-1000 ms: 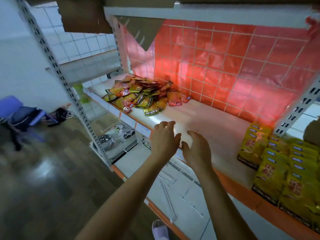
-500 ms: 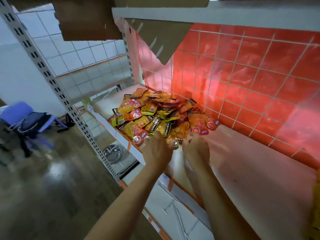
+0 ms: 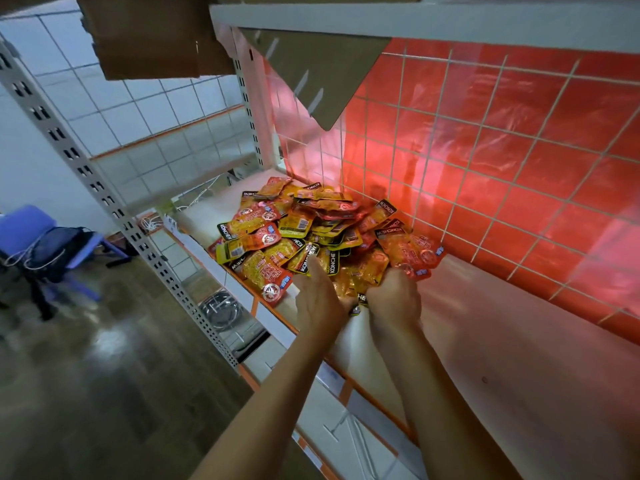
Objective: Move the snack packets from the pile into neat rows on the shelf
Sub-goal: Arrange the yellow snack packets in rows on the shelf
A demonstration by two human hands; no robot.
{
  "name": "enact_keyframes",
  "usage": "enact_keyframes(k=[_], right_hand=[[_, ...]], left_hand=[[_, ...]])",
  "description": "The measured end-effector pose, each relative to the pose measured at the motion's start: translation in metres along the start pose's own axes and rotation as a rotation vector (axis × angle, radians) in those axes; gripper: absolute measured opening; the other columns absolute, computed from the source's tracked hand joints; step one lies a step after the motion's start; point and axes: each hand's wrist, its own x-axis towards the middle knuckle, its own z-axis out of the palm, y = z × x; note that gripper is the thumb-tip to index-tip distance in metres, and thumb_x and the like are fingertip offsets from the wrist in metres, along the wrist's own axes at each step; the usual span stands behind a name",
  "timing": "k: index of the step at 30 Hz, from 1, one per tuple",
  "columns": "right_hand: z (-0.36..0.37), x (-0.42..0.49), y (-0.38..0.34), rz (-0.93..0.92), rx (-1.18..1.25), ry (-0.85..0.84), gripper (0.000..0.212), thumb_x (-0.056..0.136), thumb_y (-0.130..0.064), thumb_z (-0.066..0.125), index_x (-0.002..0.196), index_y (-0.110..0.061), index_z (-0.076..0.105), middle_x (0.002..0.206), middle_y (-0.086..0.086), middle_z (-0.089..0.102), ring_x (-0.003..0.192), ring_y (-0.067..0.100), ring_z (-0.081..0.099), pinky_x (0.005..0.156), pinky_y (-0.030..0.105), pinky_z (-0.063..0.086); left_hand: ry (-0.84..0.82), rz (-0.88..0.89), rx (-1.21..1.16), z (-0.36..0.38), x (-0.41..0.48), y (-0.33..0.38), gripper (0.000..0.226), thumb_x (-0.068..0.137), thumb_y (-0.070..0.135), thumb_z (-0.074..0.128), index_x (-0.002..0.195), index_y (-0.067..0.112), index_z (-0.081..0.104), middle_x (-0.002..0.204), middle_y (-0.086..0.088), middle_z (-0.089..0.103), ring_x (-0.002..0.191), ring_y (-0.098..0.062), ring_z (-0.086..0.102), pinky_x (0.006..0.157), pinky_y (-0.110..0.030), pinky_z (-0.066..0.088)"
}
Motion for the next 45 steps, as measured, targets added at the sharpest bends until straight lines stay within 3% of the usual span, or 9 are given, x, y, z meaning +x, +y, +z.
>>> enact_keyframes(k=[6,10,15,19,24,30,37,42,45], right_hand=[[-0.025,-0.028,0.017,-0.028,0.217,-0.072,0.041,0.070,-0.037,0.057,0.106,-0.020,0.068,0.096,0.006,0.069,0.093,0.029,0.060,0.075,0.029,0.043],[-0.034,-0.053,0.038,0.036,0.343,-0.088,0.026,0.063,-0.015,0.060,0.085,-0.018,0.073,0.077,0.000,0.071,0.079,0.023,0.066,0.070,0.034,0.055],[-0.046,-0.090,0.075,0.013,0.464,-0.061,0.029,0.057,-0.026,0.061,0.082,-0.014,0.072,0.072,0.007,0.072,0.075,0.025,0.071,0.067,0.050,0.058],[-0.069,-0.130,0.102,-0.012,0.531,0.041,0.024,0.062,-0.034,0.061,0.078,-0.018,0.069,0.069,0.008,0.070,0.071,0.030,0.071,0.069,0.054,0.057],[-0.111,-0.181,0.140,0.020,0.514,0.170,0.016,0.066,-0.024,0.056,0.076,-0.016,0.066,0.075,0.003,0.069,0.079,0.027,0.068,0.075,0.046,0.056],[-0.156,-0.226,0.184,0.093,0.625,0.313,0.022,0.069,-0.013,0.054,0.080,-0.029,0.064,0.087,-0.001,0.069,0.089,0.026,0.066,0.081,0.052,0.054],[-0.208,-0.264,0.247,0.156,0.641,0.499,0.034,0.080,0.002,0.053,0.104,-0.021,0.063,0.088,0.004,0.067,0.067,0.015,0.054,0.061,0.032,0.042],[-0.251,-0.287,0.295,0.187,0.619,0.599,0.020,0.081,-0.002,0.055,0.094,-0.015,0.064,0.082,0.004,0.064,0.070,0.017,0.055,0.061,0.030,0.041],[-0.275,-0.295,0.324,0.226,0.608,0.642,0.017,0.083,-0.008,0.056,0.098,-0.011,0.065,0.084,0.007,0.066,0.071,0.019,0.056,0.064,0.034,0.043]], left_hand=[[-0.084,0.002,-0.229,0.002,-0.027,-0.005,0.077,0.079,0.027,0.076,0.143,0.019,0.034,0.133,-0.009,0.056,0.121,-0.027,0.052,0.097,-0.035,0.044],[-0.037,-0.008,-0.368,0.002,-0.052,-0.007,0.041,0.084,0.017,0.066,0.125,0.016,0.059,0.124,-0.004,0.063,0.114,-0.020,0.058,0.098,-0.033,0.045],[0.020,0.049,-0.539,0.000,-0.094,-0.006,0.029,0.080,0.011,0.071,0.108,0.014,0.066,0.099,0.007,0.064,0.101,-0.011,0.061,0.081,-0.019,0.044],[-0.038,0.078,-0.687,0.005,-0.140,0.002,0.028,0.075,0.014,0.075,0.094,0.025,0.059,0.099,0.002,0.067,0.095,-0.012,0.063,0.085,-0.036,0.053],[-0.241,0.079,-0.857,0.015,-0.200,0.026,0.053,0.081,0.008,0.073,0.119,0.024,0.041,0.101,0.000,0.062,0.078,-0.009,0.064,0.057,-0.020,0.051],[-0.366,0.220,-0.741,0.038,-0.254,0.056,0.042,0.064,0.022,0.070,0.106,0.015,0.069,0.097,-0.002,0.072,0.093,-0.018,0.067,0.080,-0.035,0.056],[-0.557,0.261,-0.735,0.076,-0.313,0.101,0.046,0.068,0.020,0.078,0.110,0.014,0.060,0.095,-0.004,0.073,0.090,-0.023,0.069,0.081,-0.040,0.056],[-0.641,0.313,-0.645,0.113,-0.356,0.139,0.040,0.062,0.027,0.069,0.102,0.025,0.063,0.093,0.004,0.073,0.092,-0.021,0.068,0.087,-0.047,0.054],[-0.687,0.347,-0.644,0.134,-0.384,0.162,0.023,0.076,0.012,0.067,0.097,0.022,0.065,0.090,0.001,0.073,0.089,-0.021,0.068,0.082,-0.039,0.055]])
